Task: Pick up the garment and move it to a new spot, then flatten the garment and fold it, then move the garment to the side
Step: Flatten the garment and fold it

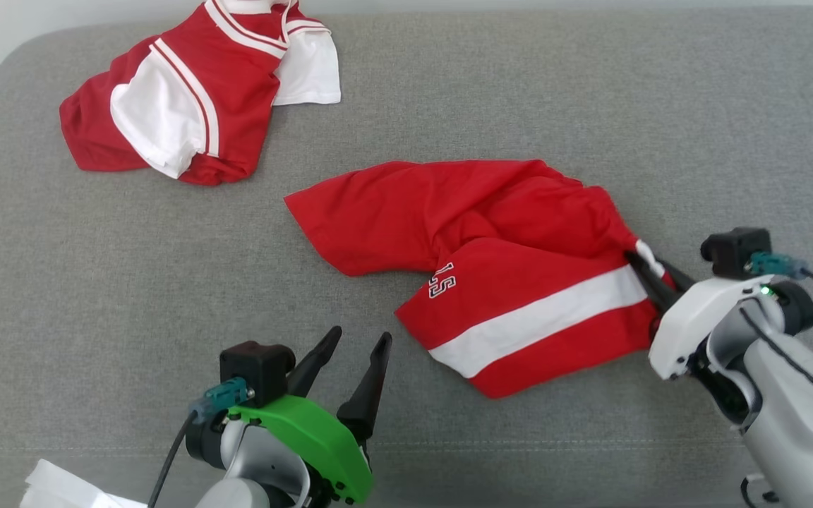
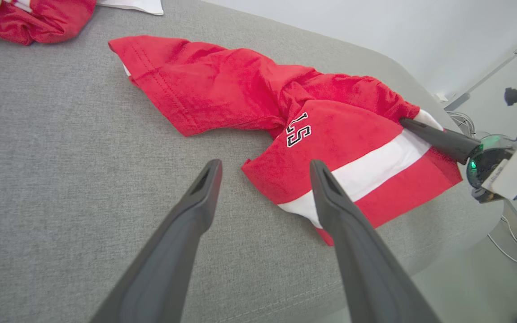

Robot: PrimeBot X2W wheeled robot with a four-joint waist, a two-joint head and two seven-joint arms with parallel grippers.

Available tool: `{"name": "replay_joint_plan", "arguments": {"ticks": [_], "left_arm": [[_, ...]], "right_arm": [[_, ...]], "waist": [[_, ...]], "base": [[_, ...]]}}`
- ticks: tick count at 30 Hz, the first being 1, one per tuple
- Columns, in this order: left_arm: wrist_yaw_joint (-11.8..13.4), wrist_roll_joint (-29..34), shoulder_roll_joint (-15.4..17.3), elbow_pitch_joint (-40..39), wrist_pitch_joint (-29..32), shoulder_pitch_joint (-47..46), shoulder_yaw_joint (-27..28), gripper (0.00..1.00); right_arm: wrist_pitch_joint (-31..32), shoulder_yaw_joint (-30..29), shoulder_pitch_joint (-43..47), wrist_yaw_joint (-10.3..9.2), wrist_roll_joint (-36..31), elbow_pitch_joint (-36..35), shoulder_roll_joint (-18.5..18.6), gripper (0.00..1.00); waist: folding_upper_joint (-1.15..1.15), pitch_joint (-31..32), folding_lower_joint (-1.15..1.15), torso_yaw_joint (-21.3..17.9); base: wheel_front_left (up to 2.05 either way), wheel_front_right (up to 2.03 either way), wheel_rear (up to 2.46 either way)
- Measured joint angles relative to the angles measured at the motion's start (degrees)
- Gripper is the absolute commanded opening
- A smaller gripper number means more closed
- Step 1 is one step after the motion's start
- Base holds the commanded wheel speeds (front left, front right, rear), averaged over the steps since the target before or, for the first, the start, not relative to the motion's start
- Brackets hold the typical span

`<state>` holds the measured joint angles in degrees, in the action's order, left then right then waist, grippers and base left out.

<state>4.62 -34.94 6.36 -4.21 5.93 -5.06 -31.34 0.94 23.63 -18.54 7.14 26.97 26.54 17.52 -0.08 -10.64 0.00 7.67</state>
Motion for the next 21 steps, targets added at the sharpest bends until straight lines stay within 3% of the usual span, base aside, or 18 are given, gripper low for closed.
{"name": "replay_joint_plan", "arguments": {"ticks": [5, 11, 16, 21], "left_arm": [[0.0, -0.3, -0.5, 2.5, -0.3, 0.2, -1.7, 1.00], [-2.3, -2.4, -2.8, 6.7, -0.5, 0.2, -6.7, 1.00], [-4.6, -4.5, -3.5, 9.7, -1.0, 0.2, -10.3, 1.00], [-5.3, -6.0, -3.5, 12.9, -2.7, -0.8, -11.8, 1.00]], "right_arm": [[-0.6, -0.3, -3.1, 0.00, -1.2, -1.5, 2.9, 0.00], [0.4, -1.4, -6.9, 0.00, -2.0, -2.3, 7.9, 0.00], [2.7, -0.9, -7.1, 0.00, -1.3, -2.8, 8.4, 0.00], [4.2, 0.9, -7.5, 0.00, -0.3, -4.0, 8.2, 0.00]], "waist": [[0.00, 1.1, 0.00, -0.6], [0.00, 2.4, 0.00, -0.7], [0.00, 2.4, 0.00, -0.1], [0.00, 1.6, 0.00, 0.1]], "base": [[0.00, 0.00, 0.00], [0.00, 0.00, 0.00], [0.00, 0.00, 0.00], [0.00, 0.00, 0.00]]}}
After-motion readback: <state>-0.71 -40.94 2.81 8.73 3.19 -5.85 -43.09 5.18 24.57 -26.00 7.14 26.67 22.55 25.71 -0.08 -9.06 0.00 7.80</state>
